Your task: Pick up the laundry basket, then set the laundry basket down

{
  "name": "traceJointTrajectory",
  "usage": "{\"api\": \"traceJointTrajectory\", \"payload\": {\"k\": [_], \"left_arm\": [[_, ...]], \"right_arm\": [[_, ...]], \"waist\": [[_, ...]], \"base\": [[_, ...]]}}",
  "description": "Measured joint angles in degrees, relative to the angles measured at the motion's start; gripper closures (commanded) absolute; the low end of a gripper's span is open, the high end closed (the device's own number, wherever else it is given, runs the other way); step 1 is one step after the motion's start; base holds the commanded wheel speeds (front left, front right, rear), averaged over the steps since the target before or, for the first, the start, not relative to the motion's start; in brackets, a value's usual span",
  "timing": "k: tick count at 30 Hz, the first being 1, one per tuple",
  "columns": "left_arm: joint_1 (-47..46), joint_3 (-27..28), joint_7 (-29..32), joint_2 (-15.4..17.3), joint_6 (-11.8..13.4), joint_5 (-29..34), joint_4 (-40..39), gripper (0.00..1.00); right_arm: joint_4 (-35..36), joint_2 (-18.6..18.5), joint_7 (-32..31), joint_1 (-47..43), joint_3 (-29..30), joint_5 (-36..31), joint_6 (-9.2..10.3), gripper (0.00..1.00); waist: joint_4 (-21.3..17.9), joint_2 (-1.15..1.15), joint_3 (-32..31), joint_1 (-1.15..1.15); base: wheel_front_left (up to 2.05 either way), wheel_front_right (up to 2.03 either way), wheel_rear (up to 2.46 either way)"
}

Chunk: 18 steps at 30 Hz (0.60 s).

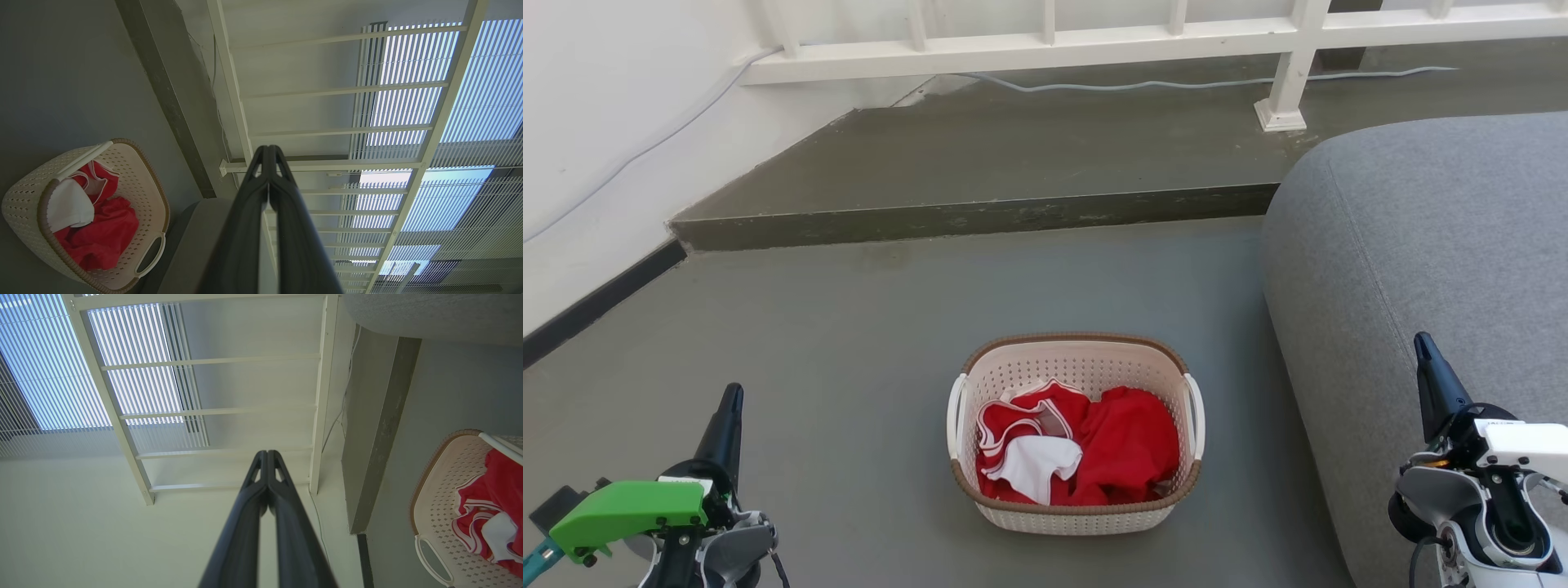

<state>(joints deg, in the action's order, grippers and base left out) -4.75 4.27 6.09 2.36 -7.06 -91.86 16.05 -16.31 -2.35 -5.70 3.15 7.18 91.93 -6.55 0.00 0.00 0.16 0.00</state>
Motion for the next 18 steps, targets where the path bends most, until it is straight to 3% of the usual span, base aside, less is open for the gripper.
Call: {"api": "traceJointTrajectory", "payload": {"k": [18], "left_arm": [[0.0,0.1,0.0,0.0,0.0,0.0,-0.1,1.0]], "right_arm": [[0.1,0.0,0.0,0.0,0.0,0.0,-0.02,1.0]], "waist": [[0.0,0.0,0.0,0.0]], "base": [[0.0,0.0,0.0]]}}
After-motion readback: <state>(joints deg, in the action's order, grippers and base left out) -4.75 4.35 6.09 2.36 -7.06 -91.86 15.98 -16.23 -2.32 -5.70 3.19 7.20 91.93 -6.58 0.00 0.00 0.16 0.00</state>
